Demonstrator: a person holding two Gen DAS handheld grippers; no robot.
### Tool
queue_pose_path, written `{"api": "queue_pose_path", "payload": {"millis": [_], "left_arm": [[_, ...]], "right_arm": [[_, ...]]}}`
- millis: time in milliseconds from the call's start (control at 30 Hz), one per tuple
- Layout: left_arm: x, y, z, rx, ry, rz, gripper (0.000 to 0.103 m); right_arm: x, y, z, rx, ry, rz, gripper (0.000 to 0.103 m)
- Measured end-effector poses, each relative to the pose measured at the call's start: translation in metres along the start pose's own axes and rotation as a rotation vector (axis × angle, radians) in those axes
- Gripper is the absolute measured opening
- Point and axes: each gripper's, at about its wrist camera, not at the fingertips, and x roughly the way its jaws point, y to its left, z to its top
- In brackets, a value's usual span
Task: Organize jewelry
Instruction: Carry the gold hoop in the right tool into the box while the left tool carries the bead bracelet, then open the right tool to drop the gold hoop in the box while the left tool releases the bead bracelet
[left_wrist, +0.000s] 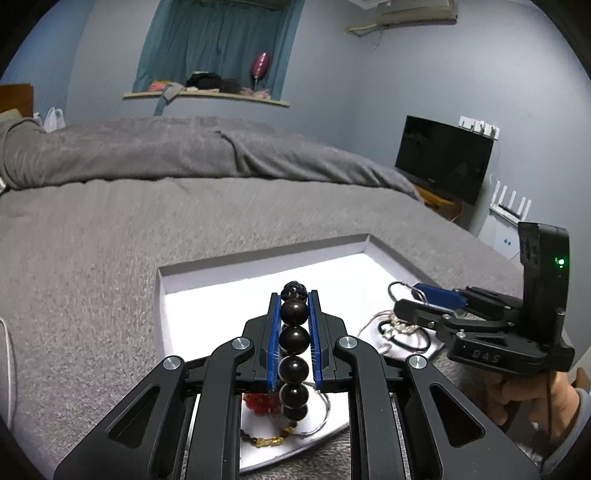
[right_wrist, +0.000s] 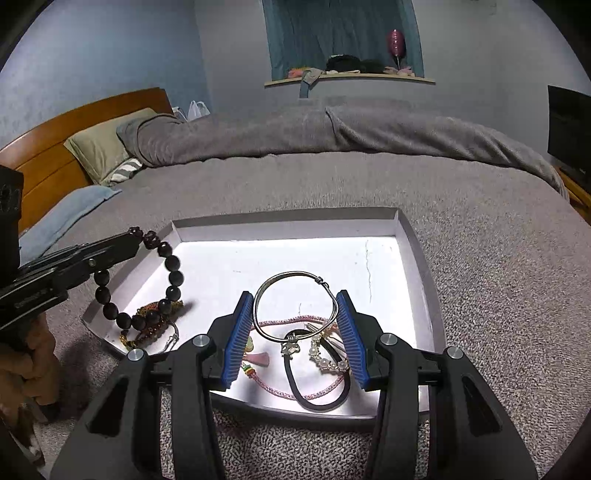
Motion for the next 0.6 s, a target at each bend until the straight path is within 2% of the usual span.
{"api": "queue_pose_path", "payload": {"millis": [300,600], "left_arm": [[0.016,0.0,-0.008,0.02,0.072,0.046,0.015],[0.026,-0.002,-0.013,0.034,0.124,0.058,0.015]], "right_arm": [[0.013,0.003,-0.004,-0.013,0.053,-0.017,0.046],[0.019,0.008,-0.006,-0.038,0.087,-0.034,0.046]]}}
